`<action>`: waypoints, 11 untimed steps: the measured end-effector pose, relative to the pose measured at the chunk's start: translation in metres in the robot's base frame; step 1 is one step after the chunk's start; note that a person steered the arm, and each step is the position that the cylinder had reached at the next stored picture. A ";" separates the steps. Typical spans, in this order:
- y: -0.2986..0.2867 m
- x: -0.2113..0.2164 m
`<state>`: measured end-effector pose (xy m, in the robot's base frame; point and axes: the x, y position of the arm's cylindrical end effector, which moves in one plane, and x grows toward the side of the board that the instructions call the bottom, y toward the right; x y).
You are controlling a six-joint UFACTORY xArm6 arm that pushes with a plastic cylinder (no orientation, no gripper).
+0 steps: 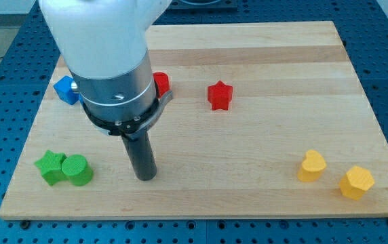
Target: Move your arm towards the red star
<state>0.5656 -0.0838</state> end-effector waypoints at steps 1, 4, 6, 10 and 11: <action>0.030 0.032; 0.273 0.053; 0.363 0.051; 0.225 0.001; 0.197 -0.015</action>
